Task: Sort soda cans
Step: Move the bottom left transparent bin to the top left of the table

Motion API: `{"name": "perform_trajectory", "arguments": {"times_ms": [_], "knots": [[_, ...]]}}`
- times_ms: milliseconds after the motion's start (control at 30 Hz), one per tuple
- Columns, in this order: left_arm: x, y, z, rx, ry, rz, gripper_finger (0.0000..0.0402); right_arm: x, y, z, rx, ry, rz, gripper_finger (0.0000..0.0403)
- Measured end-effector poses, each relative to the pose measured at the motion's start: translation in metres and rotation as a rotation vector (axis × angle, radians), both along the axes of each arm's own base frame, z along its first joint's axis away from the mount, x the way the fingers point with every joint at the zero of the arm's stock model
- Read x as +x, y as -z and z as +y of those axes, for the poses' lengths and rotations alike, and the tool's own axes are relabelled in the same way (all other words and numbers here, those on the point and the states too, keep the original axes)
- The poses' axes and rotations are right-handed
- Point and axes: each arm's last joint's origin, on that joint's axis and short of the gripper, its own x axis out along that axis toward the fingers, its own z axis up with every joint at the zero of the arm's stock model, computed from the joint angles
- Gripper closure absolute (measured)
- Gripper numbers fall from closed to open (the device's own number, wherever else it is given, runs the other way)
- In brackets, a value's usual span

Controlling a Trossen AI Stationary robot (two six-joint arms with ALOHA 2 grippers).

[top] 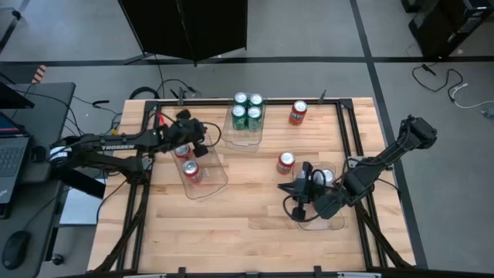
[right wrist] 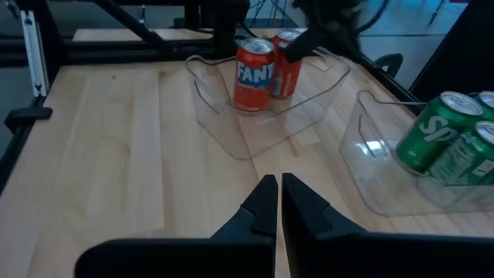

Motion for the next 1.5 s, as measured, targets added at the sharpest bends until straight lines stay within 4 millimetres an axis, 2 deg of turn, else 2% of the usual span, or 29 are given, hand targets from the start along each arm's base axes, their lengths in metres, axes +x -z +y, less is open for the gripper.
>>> {"name": "perform_trajectory", "arguments": {"times_ms": [167,367,467,533,633,800,933,1133,1267,1400,1500], "knots": [[0.001,0.006,0.018,-0.023,0.042,-0.049,0.0401,0.015,0.011,0.003,-0.02,-0.017,0.008,0.0396],[0.015,0.017,0.034,-0.032,0.082,-0.041,0.0401,0.031,0.017,0.0,0.006,-0.034,-0.011,0.0396],[0.022,0.005,0.034,-0.027,0.112,-0.002,0.0401,0.034,0.017,-0.003,0.01,-0.034,-0.013,0.0396],[0.027,-0.015,0.034,-0.016,0.125,-0.023,0.0401,0.034,0.017,-0.004,0.008,-0.03,-0.014,0.0396],[0.025,-0.043,0.025,-0.062,0.141,-0.015,0.0401,0.035,0.017,-0.005,0.008,-0.029,-0.014,0.0396],[0.01,-0.061,-0.002,-0.304,0.065,0.016,0.0401,0.034,0.017,-0.005,0.007,-0.029,-0.012,0.0396],[-0.009,-0.061,-0.028,-0.43,0.024,0.079,0.0401,0.034,0.017,-0.004,0.001,-0.034,-0.005,0.0396],[-0.043,-0.074,-0.063,-0.451,-0.01,0.074,0.0401,0.034,0.017,-0.004,-0.015,-0.041,0.0,0.0396],[-0.063,-0.076,-0.081,-0.527,-0.019,0.081,0.0401,0.034,0.017,-0.004,-0.019,-0.043,0.001,0.0396],[-0.074,-0.071,-0.093,-0.605,-0.096,0.131,0.0401,0.034,0.017,-0.004,-0.019,-0.042,0.001,0.0396],[-0.079,-0.059,-0.098,-0.659,-0.216,0.155,0.0401,0.034,0.017,-0.004,-0.019,-0.042,0.001,0.0396]]}}
